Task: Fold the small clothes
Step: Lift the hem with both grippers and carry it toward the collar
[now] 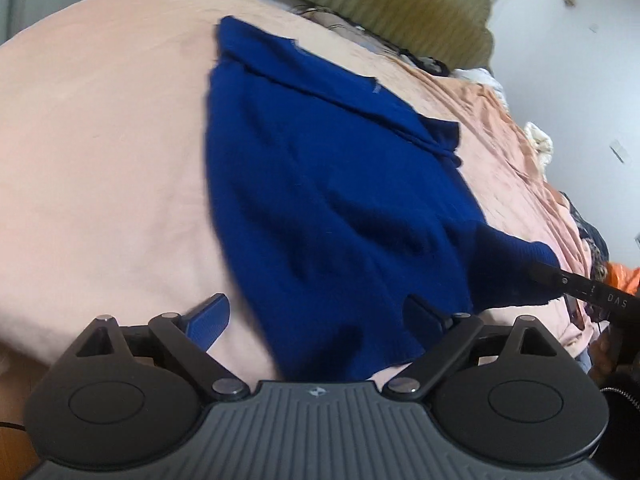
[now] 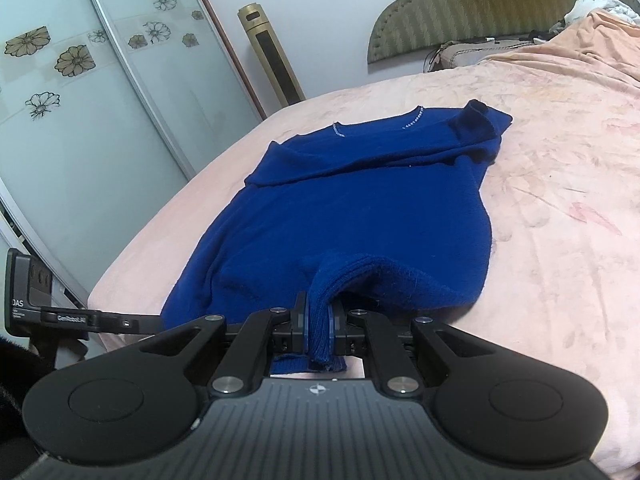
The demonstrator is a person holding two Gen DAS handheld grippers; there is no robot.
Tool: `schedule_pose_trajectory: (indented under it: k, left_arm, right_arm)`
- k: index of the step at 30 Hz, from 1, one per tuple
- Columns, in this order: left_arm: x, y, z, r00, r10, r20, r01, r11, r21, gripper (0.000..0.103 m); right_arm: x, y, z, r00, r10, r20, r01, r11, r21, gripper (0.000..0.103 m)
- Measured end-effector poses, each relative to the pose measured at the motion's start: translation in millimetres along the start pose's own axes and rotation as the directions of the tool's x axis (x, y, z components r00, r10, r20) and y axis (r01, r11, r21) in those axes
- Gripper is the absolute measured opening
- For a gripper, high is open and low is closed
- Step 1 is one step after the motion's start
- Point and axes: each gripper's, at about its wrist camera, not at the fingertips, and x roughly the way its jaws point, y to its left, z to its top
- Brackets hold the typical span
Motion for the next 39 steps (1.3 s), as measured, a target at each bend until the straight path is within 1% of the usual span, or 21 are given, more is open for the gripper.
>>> schedule_pose_trajectory:
  k: [1, 3, 4, 5, 7, 9, 11, 12, 15, 16, 18, 20, 22, 23, 27, 28, 30, 31, 33, 35, 39]
  left_arm:
    - [3, -3, 0, 1.000, -0.015, 0.003, 0.015, 1.000, 0.004, 0.093]
    - [9, -12, 0, 1.000, -0.028, -0.013, 0.028, 0.999, 0.041, 0.048]
    - [15, -14, 0, 0.999, -0.018, -0.041, 0.020, 0.999, 0.048, 0.016]
    - [18, -13, 0, 0.998, -0.012, -0.055, 0.014, 0.999, 0.034, 0.013]
    - [16, -16, 0, 0.999, -0.010, -0.034, 0.011, 1.000, 0.029, 0.011]
    - [2, -23, 0, 1.000, 0.012, 0.023, -0.014, 0.997, 0.079, 0.011]
    - [-18, -34, 4, 0.996, 0.005, 0.091, -0.017, 0.992, 0.127, 0.011]
    - [-27, -38, 8, 0.993, -0.004, 0.121, -0.013, 0.990, 0.143, 0.011]
    - [-59, -49, 14, 0.972, -0.032, 0.232, -0.017, 0.978, 0.206, 0.011]
    - [-65, -50, 16, 0.968, -0.029, 0.250, -0.027, 0.976, 0.217, 0.011]
    - [-63, -46, 22, 0.969, 0.021, 0.246, -0.072, 0.977, 0.198, 0.011]
    - [-52, -43, 24, 0.971, 0.099, 0.218, -0.139, 0.974, 0.177, 0.011]
    - [-40, -45, 27, 0.971, 0.137, 0.194, -0.172, 0.969, 0.178, 0.011]
    - [-36, -47, 29, 0.969, 0.151, 0.194, -0.188, 0.964, 0.190, 0.011]
    - [-16, -69, 39, 0.945, 0.242, 0.220, -0.297, 0.916, 0.270, 0.011]
    - [-8, -75, 43, 0.936, 0.265, 0.230, -0.326, 0.901, 0.288, 0.011]
    - [-1, -81, 44, 0.924, 0.293, 0.244, -0.361, 0.878, 0.314, 0.011]
    - [4, -82, 46, 0.920, 0.303, 0.247, -0.372, 0.873, 0.315, 0.011]
    - [14, -85, 51, 0.918, 0.313, 0.244, -0.380, 0.872, 0.310, 0.011]
    - [18, -85, 54, 0.916, 0.317, 0.244, -0.383, 0.872, 0.306, 0.011]
    - [29, -89, 60, 0.909, 0.339, 0.243, -0.404, 0.862, 0.308, 0.011]
  right_arm:
    - [0, 0, 0, 1.000, 0.003, -0.001, -0.003, 1.000, 0.000, 0.012]
    - [1, -1, 0, 1.000, 0.005, -0.001, -0.005, 1.000, 0.005, 0.012]
    - [1, -2, 0, 1.000, 0.006, 0.002, -0.006, 1.000, 0.007, 0.012]
    - [1, -2, 0, 1.000, 0.007, 0.006, -0.007, 1.000, 0.009, 0.012]
    - [0, -2, 1, 1.000, 0.005, 0.013, -0.005, 1.000, 0.007, 0.012]
    - [-4, 0, 2, 1.000, 0.006, 0.023, -0.006, 1.000, -0.010, 0.012]
    - [-11, 3, 5, 0.999, 0.024, 0.041, -0.023, 0.999, -0.027, 0.012]
    - [-15, 3, 7, 0.997, 0.050, 0.052, -0.048, 0.999, -0.024, 0.012]
    - [-30, 3, 14, 0.986, 0.138, 0.096, -0.138, 0.990, -0.010, 0.012]
    - [-34, 4, 16, 0.982, 0.157, 0.106, -0.156, 0.988, -0.020, 0.012]
    - [-33, 6, 17, 0.985, 0.140, 0.105, -0.138, 0.990, -0.031, 0.012]
    - [-26, 6, 15, 0.992, 0.099, 0.079, -0.097, 0.995, -0.025, 0.012]
    - [-18, 5, 13, 0.996, 0.076, 0.054, -0.076, 0.997, -0.008, 0.012]
    - [-15, 5, 13, 0.996, 0.069, 0.050, -0.068, 0.998, -0.007, 0.012]
    - [-8, 6, 16, 0.997, 0.037, 0.066, -0.036, 0.999, -0.018, 0.012]
    - [-7, 5, 16, 0.997, 0.029, 0.072, -0.029, 1.000, -0.013, 0.012]
    - [-2, 2, 19, 0.996, -0.002, 0.090, 0.002, 1.000, -0.002, 0.012]
    - [1, 1, 20, 0.995, -0.023, 0.100, 0.023, 1.000, 0.005, 0.012]
    - [7, 0, 22, 0.991, -0.059, 0.116, 0.057, 0.998, 0.021, 0.012]
    - [12, -3, 24, 0.989, -0.079, 0.127, 0.075, 0.997, 0.034, 0.012]
    - [21, -5, 24, 0.984, -0.113, 0.137, 0.109, 0.993, 0.037, 0.012]
